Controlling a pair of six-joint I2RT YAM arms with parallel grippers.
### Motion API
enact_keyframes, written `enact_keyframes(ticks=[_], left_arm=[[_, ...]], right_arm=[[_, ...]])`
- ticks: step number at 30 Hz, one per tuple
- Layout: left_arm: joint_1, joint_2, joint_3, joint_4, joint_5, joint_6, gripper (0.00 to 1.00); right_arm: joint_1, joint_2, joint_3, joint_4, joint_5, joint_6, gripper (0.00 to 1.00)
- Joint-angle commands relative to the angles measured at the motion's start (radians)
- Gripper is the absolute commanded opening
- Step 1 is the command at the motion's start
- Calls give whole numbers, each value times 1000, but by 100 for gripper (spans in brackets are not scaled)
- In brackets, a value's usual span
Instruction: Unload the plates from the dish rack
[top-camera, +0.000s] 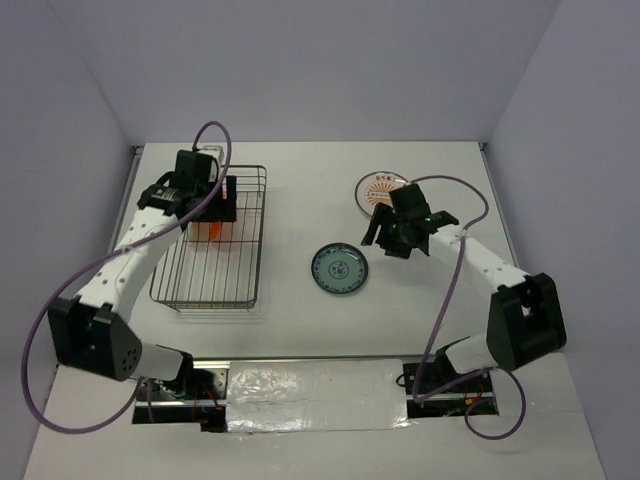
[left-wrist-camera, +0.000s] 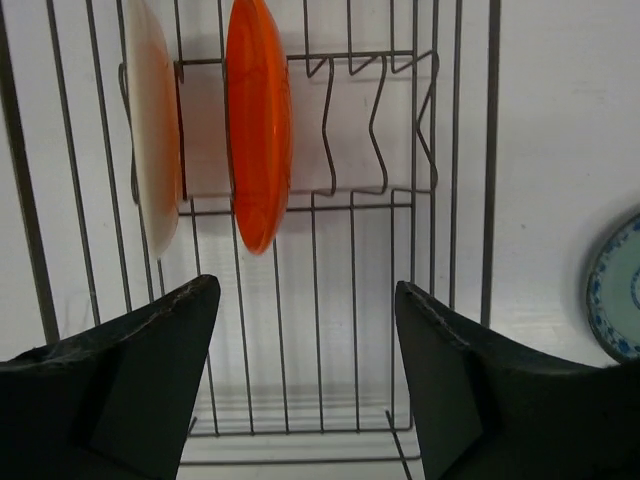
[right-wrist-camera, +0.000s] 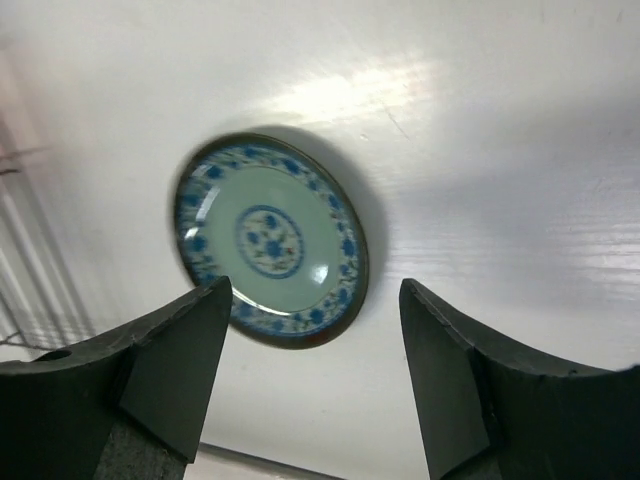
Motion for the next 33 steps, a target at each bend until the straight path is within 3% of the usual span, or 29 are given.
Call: enact_keyframes(ticks=[1, 5, 8, 10, 11, 13, 14, 17, 21, 27, 28, 31, 33], left_arm=[[26, 114, 89, 66, 11, 38, 82], [51, 265, 161, 98, 17, 34, 80], [62, 356, 218, 89, 43, 28, 72], [66, 388, 236, 87, 71, 25, 60], [66, 405, 238, 86, 73, 23, 46], [66, 410, 238, 80, 83, 23, 37], [66, 407, 241, 75, 85, 23, 26], [66, 382, 250, 61, 91, 34, 20], [66, 379, 339, -14, 77, 67, 2], [63, 335, 549, -109, 160, 156, 0], [62, 324, 571, -103, 256, 173, 0], [-24, 283, 598, -28, 326, 294, 0], [-107, 245, 580, 40, 289, 375, 0]], right_arm=[[28, -107, 121, -150, 116, -19, 75], [58, -161, 165, -195, 76, -48, 75], [81, -178, 184, -232, 72, -59, 75], [89, -187, 188, -245, 75, -59, 75], [92, -198, 190, -249, 73, -59, 75], [98, -205, 196, -259, 75, -56, 74], [97, -212, 201, -264, 75, -56, 74], [100, -215, 231, -284, 75, -52, 74], [101, -222, 296, -310, 67, -41, 74], [98, -216, 426, -351, -30, 19, 79], [95, -207, 454, -363, -30, 36, 100], [25, -187, 593, -393, -109, 74, 100], [-45, -172, 651, -400, -201, 118, 100]])
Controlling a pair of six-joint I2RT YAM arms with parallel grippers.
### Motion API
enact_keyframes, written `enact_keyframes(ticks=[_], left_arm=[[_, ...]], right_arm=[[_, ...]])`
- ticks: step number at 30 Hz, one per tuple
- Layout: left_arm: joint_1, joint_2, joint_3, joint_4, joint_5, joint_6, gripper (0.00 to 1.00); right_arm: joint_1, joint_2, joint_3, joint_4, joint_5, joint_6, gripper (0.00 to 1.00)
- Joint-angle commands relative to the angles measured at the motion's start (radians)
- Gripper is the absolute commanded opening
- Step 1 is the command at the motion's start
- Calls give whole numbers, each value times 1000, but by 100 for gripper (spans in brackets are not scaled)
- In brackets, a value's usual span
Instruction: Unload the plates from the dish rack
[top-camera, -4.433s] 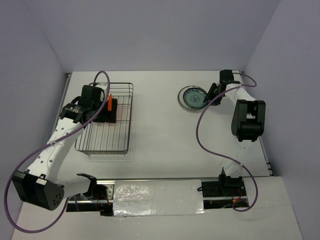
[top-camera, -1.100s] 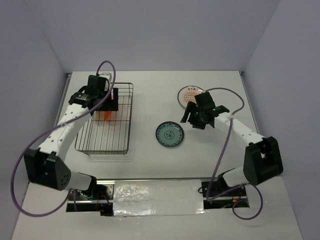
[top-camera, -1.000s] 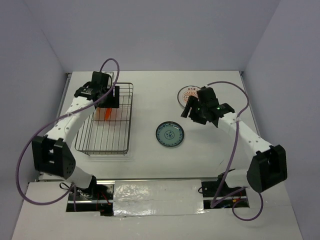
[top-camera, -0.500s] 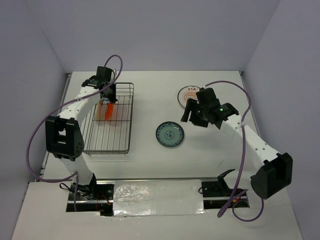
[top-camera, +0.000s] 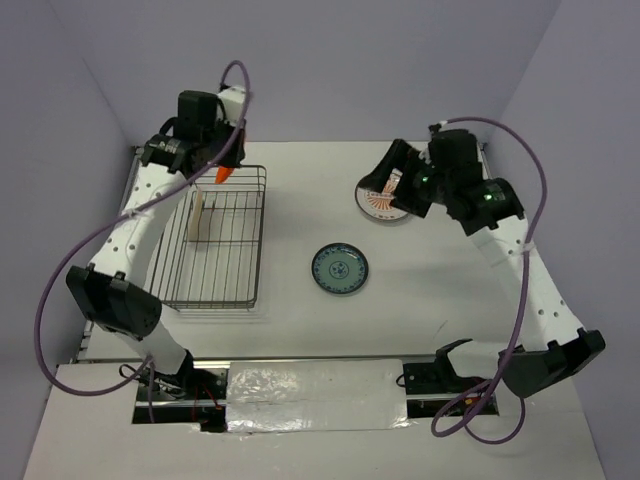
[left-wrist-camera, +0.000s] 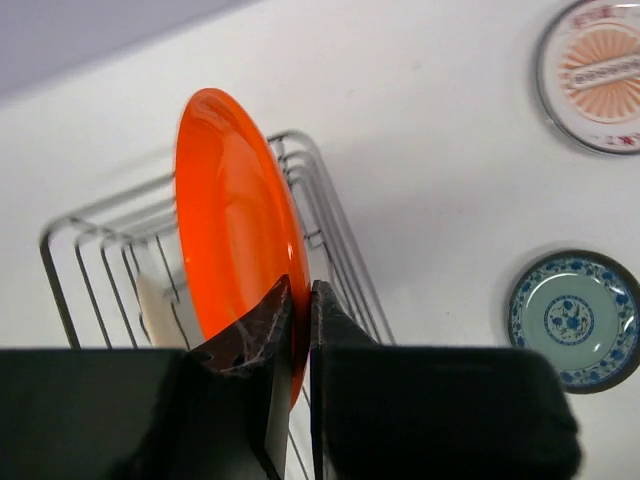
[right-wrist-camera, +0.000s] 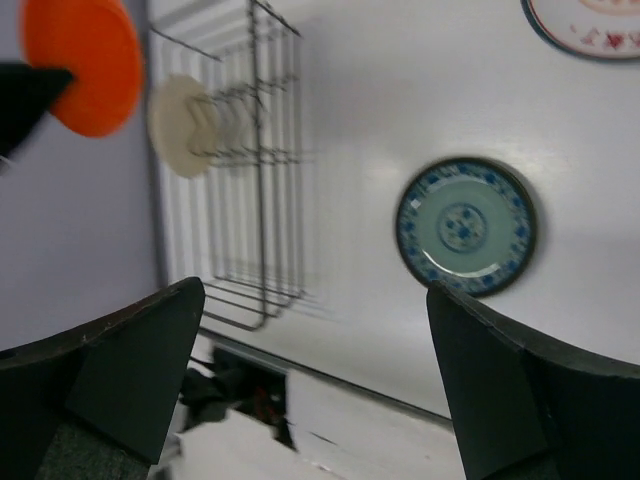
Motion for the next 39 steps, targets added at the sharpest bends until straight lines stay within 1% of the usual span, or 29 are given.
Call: enact_keyframes(ticks=[1, 2, 3, 4, 5, 6, 7, 9, 10, 14, 17, 19, 20, 22, 23, 24, 25, 26, 27, 28, 29, 30, 32, 33, 34, 35, 37, 38, 39], left_arm=[[-225, -108, -23, 115, 0, 270, 0], [-283, -164, -70, 195, -46, 328, 0], [-342, -197, -125, 252, -98, 378, 0], [-448, -237, -191, 315, -144, 437, 0], [-497, -316, -330, 380, -198, 553, 0], [-543, -355, -398, 515, -222, 607, 0], [-635, -392, -528, 580, -245, 714, 0], [-756, -461, -627, 715, -316, 808, 0], [-789, -466, -665, 725, -348, 863, 0], [-921, -411, -620, 630, -433, 914, 0], [-964, -394, -629, 636, -471, 955, 0], [-992, -386, -632, 646, -474, 972, 0], [-998, -375, -632, 649, -482, 976, 0], [-1006, -366, -630, 649, -491, 974, 0], [-1006, -360, -630, 650, -494, 969, 0], [-1004, -358, -635, 652, -500, 968, 5], [-1006, -357, -640, 662, -505, 963, 15], [-1006, -357, -644, 670, -508, 948, 30], [-1006, -360, -655, 679, -514, 937, 35], [-1006, -361, -660, 687, -538, 920, 59], [-1006, -361, -654, 676, -558, 864, 99], [-1006, -360, -646, 655, -583, 823, 99], [-968, -346, -624, 585, -722, 715, 100], [-942, -343, -583, 528, -762, 554, 100], [-897, -337, -553, 452, -763, 463, 100], [-792, -340, -493, 305, -747, 273, 99], [-664, -373, -473, 215, -715, 90, 100], [-535, -395, -474, 183, -708, -87, 99], [-472, -416, -483, 144, -689, -150, 99]], right_arm=[[-119, 16, 148, -12, -234, 97, 100], [-189, 20, 157, 24, -285, 138, 100], [-216, 20, 163, 41, -327, 158, 100], [-234, 29, 171, 52, -352, 174, 100], [-254, 36, 191, 63, -382, 187, 100], [-259, 48, 203, 55, -402, 191, 100], [-259, 74, 228, 47, -425, 189, 100], [-253, 85, 228, 29, -474, 186, 100], [-245, 79, 191, 35, -473, 192, 100], [-181, 43, 82, 29, -412, 151, 100], [-158, 55, 25, 1, -384, 106, 98], [-142, 59, -22, 29, -407, 99, 96], [-141, 62, -28, 24, -410, 86, 93], [-136, 56, -42, 47, -407, 80, 76], [-133, 48, -45, 53, -392, 80, 54], [-133, 28, -53, 64, -375, 80, 44], [-133, 20, -59, 90, -361, 82, 30], [-133, 16, -64, 92, -350, 82, 0], [-136, 16, -68, 99, -341, 79, 0], [-136, 19, -70, 112, -327, 67, 0], [-139, 22, -80, 115, -315, 59, 0], [-145, 26, -94, 126, -297, 47, 0], [-168, 17, -140, 193, -228, 8, 0], [-173, 13, -212, 272, -205, -7, 0], [-176, 3, -249, 318, -183, -56, 0], [-176, 2, -325, 351, -139, -76, 0], [-176, 8, -410, 490, -146, -118, 0], [-176, 11, -497, 542, -199, -128, 0], [-173, 13, -540, 658, -227, -150, 0]])
